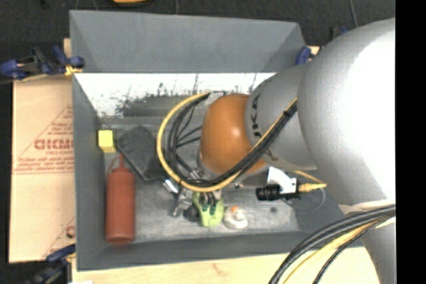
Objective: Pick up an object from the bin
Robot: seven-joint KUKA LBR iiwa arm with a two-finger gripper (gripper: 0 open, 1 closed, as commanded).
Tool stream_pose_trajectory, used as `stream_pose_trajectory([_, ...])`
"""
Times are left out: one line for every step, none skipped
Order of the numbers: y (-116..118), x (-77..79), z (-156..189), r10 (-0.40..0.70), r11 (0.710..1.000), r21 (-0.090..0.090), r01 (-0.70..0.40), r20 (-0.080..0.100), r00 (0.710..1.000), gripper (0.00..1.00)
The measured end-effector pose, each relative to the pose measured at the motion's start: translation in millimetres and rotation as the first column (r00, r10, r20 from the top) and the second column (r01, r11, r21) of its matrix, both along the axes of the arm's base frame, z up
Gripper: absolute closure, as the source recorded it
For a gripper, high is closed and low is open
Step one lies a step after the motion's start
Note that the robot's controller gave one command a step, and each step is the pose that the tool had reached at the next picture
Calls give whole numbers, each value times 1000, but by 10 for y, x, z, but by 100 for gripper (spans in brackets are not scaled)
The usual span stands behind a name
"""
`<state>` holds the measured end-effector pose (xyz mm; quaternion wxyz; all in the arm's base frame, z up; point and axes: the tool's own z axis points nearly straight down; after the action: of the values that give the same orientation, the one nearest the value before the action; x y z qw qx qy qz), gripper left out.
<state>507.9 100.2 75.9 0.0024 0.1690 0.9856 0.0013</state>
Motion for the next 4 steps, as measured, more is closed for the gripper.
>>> stream_pose_trajectory([-5,5,89,-1,1000,-1,1,-1,1000,100])
stream_pose_trajectory([-11,10,129,-2,1000,-1,2,0,1000,100])
stream_pose_trajectory([-15,4,185,-3,1000,-2,3,-4,1000,100])
stream_pose_trajectory([-19,7,286,-3,1000,-2,3,-3,1000,100])
